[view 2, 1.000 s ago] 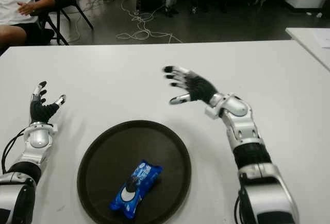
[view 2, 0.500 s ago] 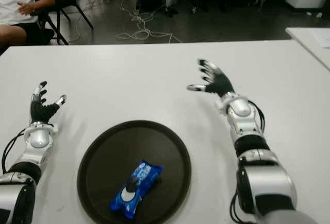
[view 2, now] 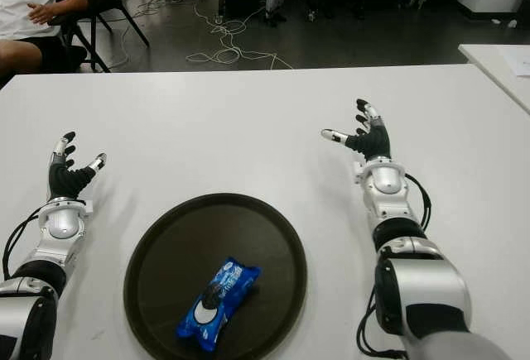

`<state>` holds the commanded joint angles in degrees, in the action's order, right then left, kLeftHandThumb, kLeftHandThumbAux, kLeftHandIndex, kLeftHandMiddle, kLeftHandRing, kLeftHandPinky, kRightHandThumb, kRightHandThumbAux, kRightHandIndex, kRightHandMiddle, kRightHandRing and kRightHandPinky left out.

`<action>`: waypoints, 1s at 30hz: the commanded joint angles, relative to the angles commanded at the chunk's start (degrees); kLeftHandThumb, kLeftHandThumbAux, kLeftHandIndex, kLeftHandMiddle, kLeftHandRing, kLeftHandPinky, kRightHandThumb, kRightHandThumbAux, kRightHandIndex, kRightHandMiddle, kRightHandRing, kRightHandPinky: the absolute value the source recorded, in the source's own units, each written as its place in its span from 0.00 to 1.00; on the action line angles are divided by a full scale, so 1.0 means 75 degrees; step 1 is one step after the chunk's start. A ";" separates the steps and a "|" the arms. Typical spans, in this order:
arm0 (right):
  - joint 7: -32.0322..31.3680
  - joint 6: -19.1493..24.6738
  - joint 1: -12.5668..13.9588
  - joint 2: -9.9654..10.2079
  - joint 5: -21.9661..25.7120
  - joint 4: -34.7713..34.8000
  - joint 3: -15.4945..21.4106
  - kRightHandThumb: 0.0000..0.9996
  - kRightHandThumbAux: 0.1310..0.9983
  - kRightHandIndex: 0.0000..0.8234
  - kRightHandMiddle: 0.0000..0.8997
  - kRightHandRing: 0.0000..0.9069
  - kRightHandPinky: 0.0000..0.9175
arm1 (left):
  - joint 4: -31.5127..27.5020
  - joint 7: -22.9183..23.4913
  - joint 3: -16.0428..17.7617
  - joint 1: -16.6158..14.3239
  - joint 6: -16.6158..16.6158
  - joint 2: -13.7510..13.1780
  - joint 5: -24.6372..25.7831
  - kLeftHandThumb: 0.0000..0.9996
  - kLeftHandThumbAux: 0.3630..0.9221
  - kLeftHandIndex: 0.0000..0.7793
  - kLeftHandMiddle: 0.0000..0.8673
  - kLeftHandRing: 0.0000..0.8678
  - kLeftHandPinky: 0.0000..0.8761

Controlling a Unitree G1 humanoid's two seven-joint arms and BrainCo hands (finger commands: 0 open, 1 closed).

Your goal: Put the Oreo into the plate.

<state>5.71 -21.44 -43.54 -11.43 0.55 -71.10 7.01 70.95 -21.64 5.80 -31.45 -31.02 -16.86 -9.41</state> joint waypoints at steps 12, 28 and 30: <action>0.0868 0.0246 -0.0058 -0.0010 -0.0414 -0.0383 -0.0002 0.00 0.87 0.21 0.15 0.13 0.09 | -0.0047 0.0391 0.0142 0.0043 -0.0138 -0.0091 0.0202 0.00 0.72 0.07 0.08 0.06 0.04; 0.1126 0.0672 -0.0218 0.0076 -0.0406 -0.0379 0.0030 0.00 0.72 0.27 0.16 0.12 0.04 | -0.0086 0.0498 0.0158 -0.0006 -0.0099 -0.0117 0.0283 0.00 0.71 0.07 0.07 0.04 0.02; 0.1153 0.0701 -0.0224 0.0079 -0.0427 -0.0376 0.0011 0.00 0.70 0.28 0.17 0.12 0.03 | -0.0082 0.0483 0.0146 -0.0007 -0.0084 -0.0119 0.0276 0.00 0.69 0.07 0.07 0.04 0.02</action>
<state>14.35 -16.18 -45.22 -10.84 -2.65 -73.93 7.10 70.33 -18.01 6.89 -31.50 -31.65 -17.75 -7.34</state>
